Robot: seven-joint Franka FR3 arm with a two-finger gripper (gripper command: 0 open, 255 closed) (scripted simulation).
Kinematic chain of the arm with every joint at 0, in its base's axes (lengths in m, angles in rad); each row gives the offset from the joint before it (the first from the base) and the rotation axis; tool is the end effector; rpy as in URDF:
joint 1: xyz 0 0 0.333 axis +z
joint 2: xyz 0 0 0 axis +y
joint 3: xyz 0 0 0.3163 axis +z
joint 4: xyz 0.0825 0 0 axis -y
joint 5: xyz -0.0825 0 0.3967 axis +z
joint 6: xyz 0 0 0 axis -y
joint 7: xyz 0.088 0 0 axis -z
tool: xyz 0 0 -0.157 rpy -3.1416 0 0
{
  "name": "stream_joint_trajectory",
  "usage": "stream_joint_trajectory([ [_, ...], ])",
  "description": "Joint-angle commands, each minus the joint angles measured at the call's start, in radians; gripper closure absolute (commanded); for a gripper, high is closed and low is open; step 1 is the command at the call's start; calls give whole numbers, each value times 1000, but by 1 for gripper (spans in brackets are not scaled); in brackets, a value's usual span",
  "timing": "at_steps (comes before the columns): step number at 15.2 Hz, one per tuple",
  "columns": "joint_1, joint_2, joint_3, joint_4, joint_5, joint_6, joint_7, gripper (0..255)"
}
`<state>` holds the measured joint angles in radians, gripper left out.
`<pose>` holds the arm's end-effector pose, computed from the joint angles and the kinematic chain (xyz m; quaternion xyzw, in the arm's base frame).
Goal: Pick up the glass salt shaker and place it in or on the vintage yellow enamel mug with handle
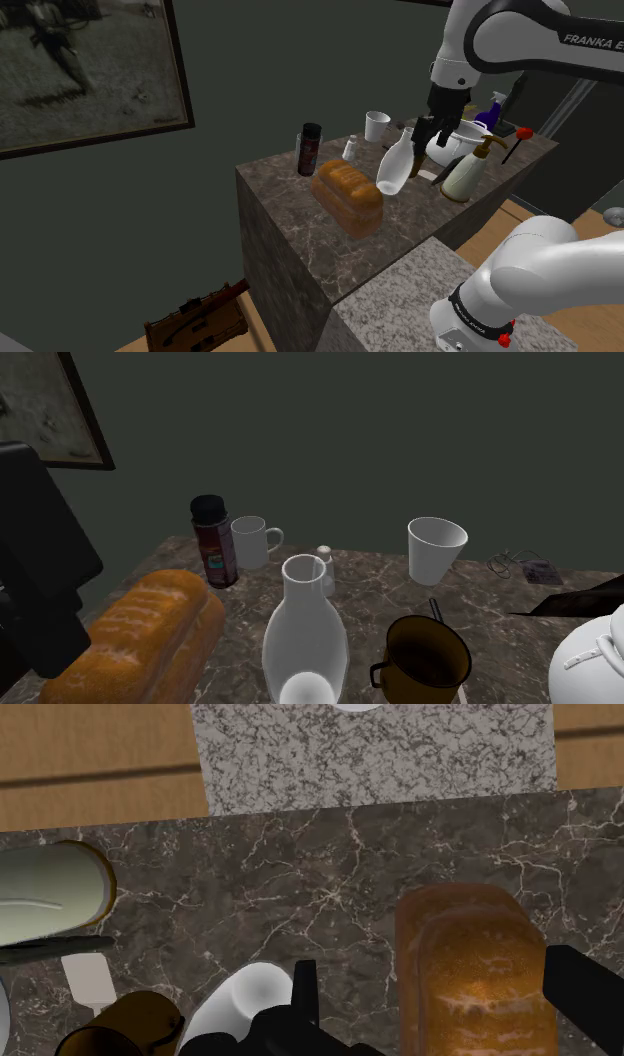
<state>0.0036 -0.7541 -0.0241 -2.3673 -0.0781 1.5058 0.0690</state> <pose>0.3139 -0.0201 0.5203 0.9972 -0.0414 -0.0528 0.0323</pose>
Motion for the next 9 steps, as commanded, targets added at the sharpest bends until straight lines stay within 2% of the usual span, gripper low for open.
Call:
stream_joint_trajectory([
  [1, 0, 0, 0, 0, 0, 0, 0, 0],
  [9, -18, 171, -116, -38, -24, 303, -106, 0],
])
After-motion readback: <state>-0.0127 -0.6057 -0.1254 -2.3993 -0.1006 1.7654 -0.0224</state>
